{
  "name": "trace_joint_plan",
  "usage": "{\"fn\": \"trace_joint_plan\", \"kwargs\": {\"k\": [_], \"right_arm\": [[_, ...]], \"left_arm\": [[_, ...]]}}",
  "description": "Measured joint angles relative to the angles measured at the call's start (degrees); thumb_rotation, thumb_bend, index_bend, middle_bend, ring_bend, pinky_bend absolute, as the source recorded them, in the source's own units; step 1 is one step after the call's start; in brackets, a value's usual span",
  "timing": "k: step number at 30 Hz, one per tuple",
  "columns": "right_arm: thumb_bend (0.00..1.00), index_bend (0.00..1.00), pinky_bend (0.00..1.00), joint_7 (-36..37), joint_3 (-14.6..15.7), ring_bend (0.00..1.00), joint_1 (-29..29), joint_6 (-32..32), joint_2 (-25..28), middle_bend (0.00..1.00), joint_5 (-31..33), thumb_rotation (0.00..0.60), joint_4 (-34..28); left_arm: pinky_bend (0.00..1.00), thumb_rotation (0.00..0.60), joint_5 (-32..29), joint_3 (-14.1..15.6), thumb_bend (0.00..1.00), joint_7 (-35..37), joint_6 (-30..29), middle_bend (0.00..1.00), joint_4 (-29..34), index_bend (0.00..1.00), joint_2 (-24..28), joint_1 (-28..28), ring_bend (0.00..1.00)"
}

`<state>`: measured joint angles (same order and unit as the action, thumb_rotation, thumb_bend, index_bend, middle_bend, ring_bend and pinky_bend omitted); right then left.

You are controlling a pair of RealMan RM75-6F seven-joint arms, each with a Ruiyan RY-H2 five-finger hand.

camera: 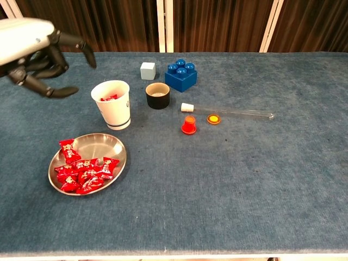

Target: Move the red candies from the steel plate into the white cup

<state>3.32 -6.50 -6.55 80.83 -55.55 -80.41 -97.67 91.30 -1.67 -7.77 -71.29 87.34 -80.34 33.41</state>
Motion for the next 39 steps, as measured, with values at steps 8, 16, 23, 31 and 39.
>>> {"fn": "trace_joint_plan", "kwargs": {"k": [8,16,23,31,39], "right_arm": [[0.26,0.00,0.13,0.48,0.32,0.00,0.35,0.58,-0.06,0.03,-0.77,0.600,0.17],[0.26,0.00,0.13,0.37,0.57,0.00,0.65,0.91,-0.06,0.03,-1.05,0.600,-0.02],[0.26,0.00,0.13,-0.18,0.63,0.00,0.73,0.93,-0.10,0.03,-0.91,0.600,-0.40],[0.26,0.00,0.13,-0.53,0.65,0.00,0.85,0.96,-0.07,0.03,-0.73,0.600,-0.71],[0.26,0.00,0.13,-0.89,0.58,0.00,0.74,0.66,-0.08,0.03,-0.44,0.600,-0.98]], "left_arm": [[0.82,0.600,6.14,5.58,0.28,-1.56,-1.22,0.90,-7.25,0.38,-0.09,-2.22,0.89],[0.82,0.600,7.03,7.54,0.28,-8.65,3.15,0.90,-9.73,0.39,-1.30,-2.26,0.89],[0.82,0.600,8.11,7.80,0.28,-15.61,5.54,0.90,-9.96,0.39,-2.17,-1.56,0.89],[0.82,0.600,7.96,7.67,0.24,-20.50,8.20,0.90,-8.76,0.39,-2.49,-0.94,0.89],[0.82,0.600,6.16,7.23,0.23,-22.40,10.12,0.90,-8.68,0.39,-2.96,-1.03,0.89]]}}
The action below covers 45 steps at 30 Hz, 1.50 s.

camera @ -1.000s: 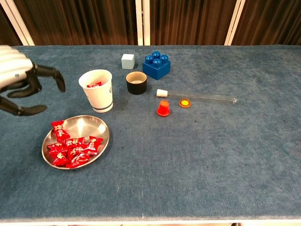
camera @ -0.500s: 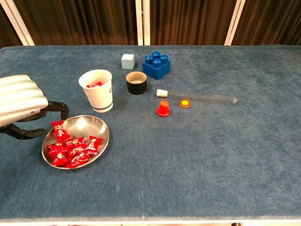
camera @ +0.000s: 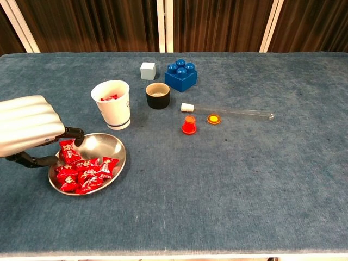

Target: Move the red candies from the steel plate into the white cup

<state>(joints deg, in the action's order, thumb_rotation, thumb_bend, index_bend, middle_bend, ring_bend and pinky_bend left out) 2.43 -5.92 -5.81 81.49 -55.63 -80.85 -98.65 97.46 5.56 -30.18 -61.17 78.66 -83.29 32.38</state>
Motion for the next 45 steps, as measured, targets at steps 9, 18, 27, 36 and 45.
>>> {"fn": "trace_joint_plan", "kwargs": {"k": [9,18,27,36,45], "right_arm": [[0.26,0.00,0.13,-0.17,-0.04,0.00,-0.05,-0.01,-0.06,0.03,-0.03,0.600,-0.19],[0.26,0.00,0.13,0.12,-0.04,0.00,0.15,0.25,-0.08,0.03,-0.01,0.600,0.00],[0.26,0.00,0.13,1.31,-0.09,0.00,0.12,0.02,-0.31,0.03,0.06,0.600,1.06],[0.26,0.00,0.13,2.70,-0.13,0.00,-0.06,-0.55,-0.67,0.03,0.22,0.600,2.36],[0.26,0.00,0.14,4.18,-0.22,0.00,-0.16,-1.33,-1.15,0.03,0.88,0.600,4.15]], "left_arm": [[0.82,0.600,-1.18,-0.08,0.32,0.20,1.64,0.90,-0.35,0.47,-0.62,0.17,0.89],[0.82,0.600,-1.42,-0.52,0.39,4.70,0.82,0.90,1.74,0.54,-0.28,0.37,0.89],[0.82,0.600,-3.48,-5.26,0.39,12.36,-3.25,0.90,7.55,0.54,2.13,0.66,0.89],[0.82,0.600,-10.09,-13.04,0.38,14.94,-2.84,0.90,11.00,0.54,3.09,3.73,0.89],[0.82,0.600,-19.79,-16.56,0.37,13.00,4.69,0.90,10.23,0.52,0.93,8.31,0.89]]}}
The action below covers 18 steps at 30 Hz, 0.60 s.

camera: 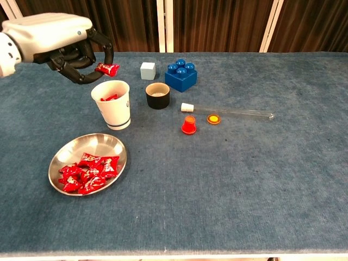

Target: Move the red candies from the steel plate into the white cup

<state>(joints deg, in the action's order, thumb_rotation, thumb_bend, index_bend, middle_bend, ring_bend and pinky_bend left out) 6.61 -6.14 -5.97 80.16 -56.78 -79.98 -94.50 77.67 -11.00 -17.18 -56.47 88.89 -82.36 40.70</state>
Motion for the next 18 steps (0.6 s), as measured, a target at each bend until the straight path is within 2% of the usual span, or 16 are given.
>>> {"fn": "trace_joint_plan", "kwargs": {"k": [6,14,18], "right_arm": [[0.26,0.00,0.14,0.24,-0.18,0.00,-0.19,-0.33,0.00,0.03,0.22,0.600,0.42],[0.26,0.00,0.14,-0.31,-0.23,0.00,-0.38,-0.45,0.10,0.03,0.09,0.600,-0.10],[0.26,0.00,0.14,-0.53,-0.25,0.00,-0.38,-0.25,0.20,0.03,-0.09,0.600,-0.49]], "left_arm": [[0.82,0.600,-3.22,0.31,0.33,-1.71,1.44,0.90,-0.64,0.49,-0.72,0.86,0.89],[0.82,0.600,-4.26,1.06,0.26,-3.00,1.02,0.90,-0.74,0.38,-0.69,1.07,0.89],[0.82,0.600,-3.77,1.29,0.25,-3.03,-0.42,0.90,-0.35,0.37,-0.44,0.73,0.89]]}}
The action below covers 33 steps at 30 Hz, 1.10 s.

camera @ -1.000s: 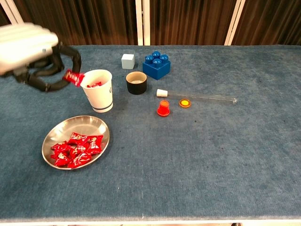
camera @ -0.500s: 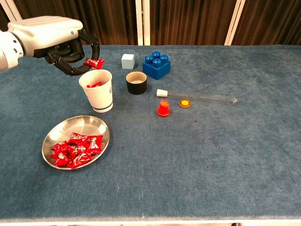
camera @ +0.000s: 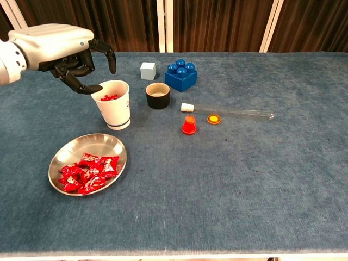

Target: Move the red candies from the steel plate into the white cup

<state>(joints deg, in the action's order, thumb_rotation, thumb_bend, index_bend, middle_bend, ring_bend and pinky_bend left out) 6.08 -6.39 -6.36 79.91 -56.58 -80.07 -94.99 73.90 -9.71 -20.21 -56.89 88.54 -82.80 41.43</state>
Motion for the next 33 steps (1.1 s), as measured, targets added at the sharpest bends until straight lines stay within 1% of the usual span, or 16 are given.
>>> {"fn": "trace_joint_plan", "kwargs": {"k": [5,8,12,14,16,21,28,33], "right_arm": [[0.26,0.00,0.14,-0.49,-0.35,0.00,-0.02,0.61,0.57,0.03,-0.18,0.600,-0.58],[0.26,0.00,0.14,-0.95,-0.53,0.00,-0.13,0.86,0.99,0.03,-0.43,0.600,-1.17],[0.26,0.00,0.14,-1.48,-0.67,0.00,-0.43,0.71,1.15,0.03,-0.46,0.600,-1.67],[0.26,0.00,0.14,-1.59,-0.68,0.00,-0.54,0.73,1.07,0.03,-0.72,0.600,-1.78],[0.26,0.00,0.14,-1.67,-0.64,0.00,-0.62,0.81,0.96,0.03,-1.11,0.600,-1.86],[0.26,0.00,0.14,-2.01,-0.44,0.00,-0.64,1.07,1.14,0.03,-1.62,0.600,-2.23],[0.26,0.00,0.14,-2.01,-0.17,0.00,-0.42,1.08,1.40,0.03,-1.57,0.600,-2.37],[0.26,0.00,0.14,-1.81,0.02,0.00,-0.53,0.56,0.99,0.03,-1.35,0.600,-2.02]], "left_arm": [[0.82,0.600,3.35,1.02,0.25,1.63,-4.28,0.90,1.82,0.37,1.42,-1.87,0.89],[0.82,0.600,6.83,2.45,0.25,3.19,-7.77,0.90,3.35,0.39,2.80,-3.75,0.89],[0.82,0.600,12.30,5.66,0.25,5.23,-12.03,0.90,5.35,0.42,4.64,-6.54,0.89],[0.82,0.600,14.24,7.37,0.24,5.79,-12.74,0.90,5.99,0.43,4.99,-7.32,0.89],[0.82,0.600,15.64,8.96,0.24,5.78,-12.21,0.90,6.44,0.43,4.96,-7.68,0.89],[0.82,0.600,16.48,10.42,0.23,3.94,-8.77,0.90,6.74,0.43,2.56,-7.36,0.89],[0.82,0.600,15.49,10.88,0.23,3.31,-4.36,0.90,4.78,0.43,-1.29,-6.12,0.89],[0.82,0.600,14.93,10.79,0.23,2.25,-2.37,0.90,2.62,0.42,-3.49,-5.19,0.89]]}}
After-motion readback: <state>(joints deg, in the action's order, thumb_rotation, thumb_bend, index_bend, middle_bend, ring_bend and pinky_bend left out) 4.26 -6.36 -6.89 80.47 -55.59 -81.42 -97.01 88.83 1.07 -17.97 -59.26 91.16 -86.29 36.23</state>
